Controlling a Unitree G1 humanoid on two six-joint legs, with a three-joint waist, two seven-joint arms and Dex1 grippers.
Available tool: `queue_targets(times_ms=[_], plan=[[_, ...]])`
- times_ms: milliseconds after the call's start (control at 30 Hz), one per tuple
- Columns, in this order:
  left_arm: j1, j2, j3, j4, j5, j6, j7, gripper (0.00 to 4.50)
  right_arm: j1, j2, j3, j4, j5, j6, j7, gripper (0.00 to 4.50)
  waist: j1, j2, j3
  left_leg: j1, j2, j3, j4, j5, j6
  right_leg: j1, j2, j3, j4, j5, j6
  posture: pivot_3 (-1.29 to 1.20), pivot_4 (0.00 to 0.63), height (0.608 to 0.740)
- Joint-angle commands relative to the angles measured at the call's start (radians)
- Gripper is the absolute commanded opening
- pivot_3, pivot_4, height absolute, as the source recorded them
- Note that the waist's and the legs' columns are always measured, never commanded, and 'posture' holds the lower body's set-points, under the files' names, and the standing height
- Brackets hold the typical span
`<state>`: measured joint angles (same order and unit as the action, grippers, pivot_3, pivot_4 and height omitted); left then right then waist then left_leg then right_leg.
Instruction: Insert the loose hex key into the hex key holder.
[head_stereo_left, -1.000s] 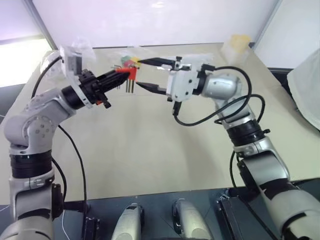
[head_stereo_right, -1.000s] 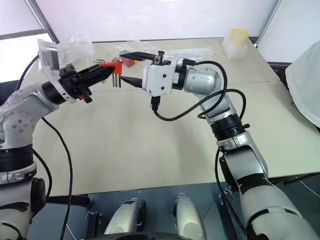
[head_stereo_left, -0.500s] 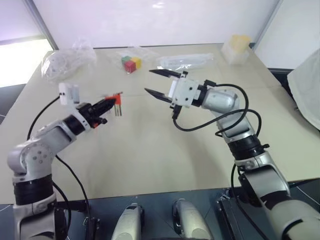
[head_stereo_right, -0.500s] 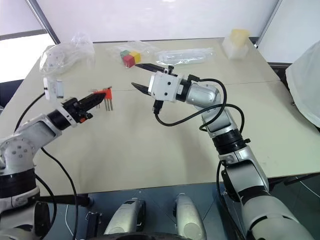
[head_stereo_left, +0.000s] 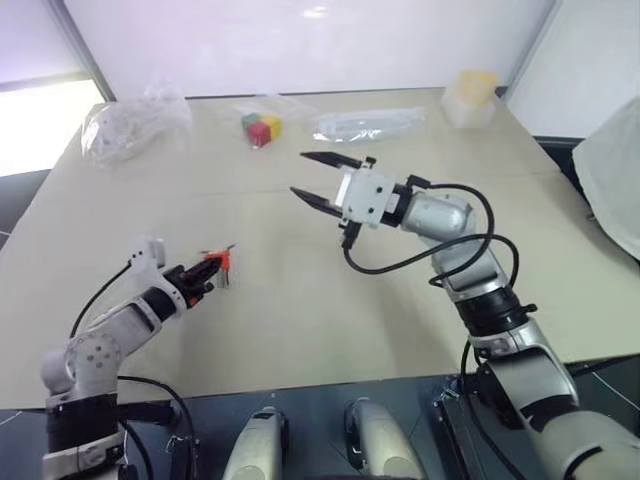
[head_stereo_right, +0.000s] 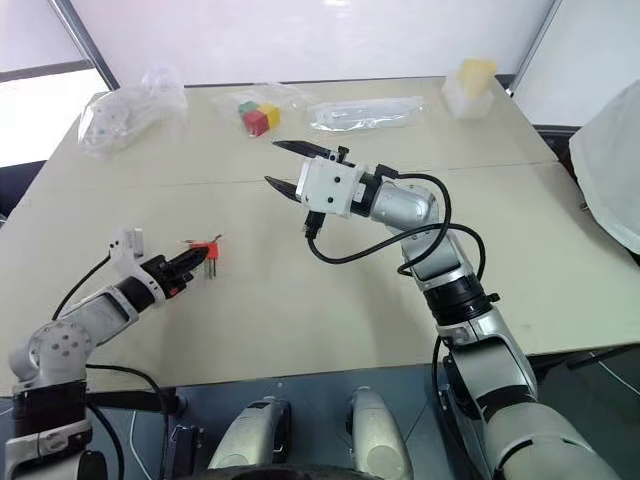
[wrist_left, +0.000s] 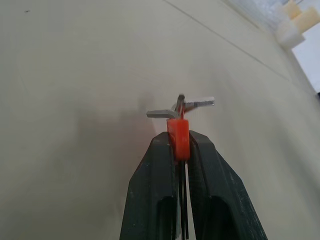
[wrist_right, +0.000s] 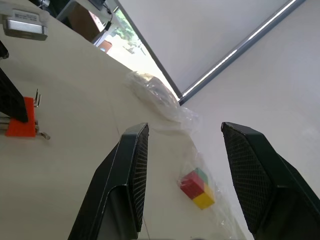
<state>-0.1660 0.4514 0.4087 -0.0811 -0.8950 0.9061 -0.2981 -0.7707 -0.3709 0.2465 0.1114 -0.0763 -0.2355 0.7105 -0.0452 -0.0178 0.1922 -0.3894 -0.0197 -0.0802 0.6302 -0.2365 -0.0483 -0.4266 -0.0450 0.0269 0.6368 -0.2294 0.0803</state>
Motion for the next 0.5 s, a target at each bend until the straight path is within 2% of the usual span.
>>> queue_targets(times_ms=[33, 233, 267, 500], plan=[[0.032, 0.029, 0.023, 0.015, 0.05, -0.023, -0.001, 1.17, 0.003, 0.006, -0.008, -0.056, -0.003, 0.009, -0.015, 2.41, 0.001, 0.0, 0.0, 0.0, 0.0, 0.0, 0.0, 0.0, 0.0, 0.0, 0.0, 0.0, 0.0, 0.0, 0.0, 0.0, 0.15, 0.74], [0.071, 0.04, 0.051, -0.022, 0.036, -0.02, -0.007, 4.18, 0.016, 0.01, -0.005, -0.079, 0.001, 0.032, -0.009, 2.41, 0.0, 0.0, 0.0, 0.002, 0.0, 0.0, 0.0, 0.0, 0.0, 0.001, 0.0, 0.001, 0.0, 0.0, -0.001, 0.0, 0.15, 0.74], [0.076, 0.041, 0.054, -0.031, 0.034, -0.019, -0.005, 4.44, 0.017, 0.01, -0.004, -0.081, 0.002, 0.035, -0.007, 2.41, 0.0, 0.0, 0.0, 0.002, 0.001, 0.0, 0.0, 0.0, 0.0, 0.002, 0.0, 0.001, 0.0, 0.0, -0.001, 0.0, 0.15, 0.74], [0.144, 0.122, 0.11, -0.242, 0.02, -0.041, -0.027, 4.44, 0.016, -0.028, -0.012, -0.072, 0.067, 0.088, 0.091, 2.41, 0.005, 0.0, 0.0, 0.002, 0.002, 0.0, 0.0, 0.0, 0.0, 0.001, 0.001, 0.0, 0.0, 0.0, -0.002, 0.0, 0.15, 0.74]])
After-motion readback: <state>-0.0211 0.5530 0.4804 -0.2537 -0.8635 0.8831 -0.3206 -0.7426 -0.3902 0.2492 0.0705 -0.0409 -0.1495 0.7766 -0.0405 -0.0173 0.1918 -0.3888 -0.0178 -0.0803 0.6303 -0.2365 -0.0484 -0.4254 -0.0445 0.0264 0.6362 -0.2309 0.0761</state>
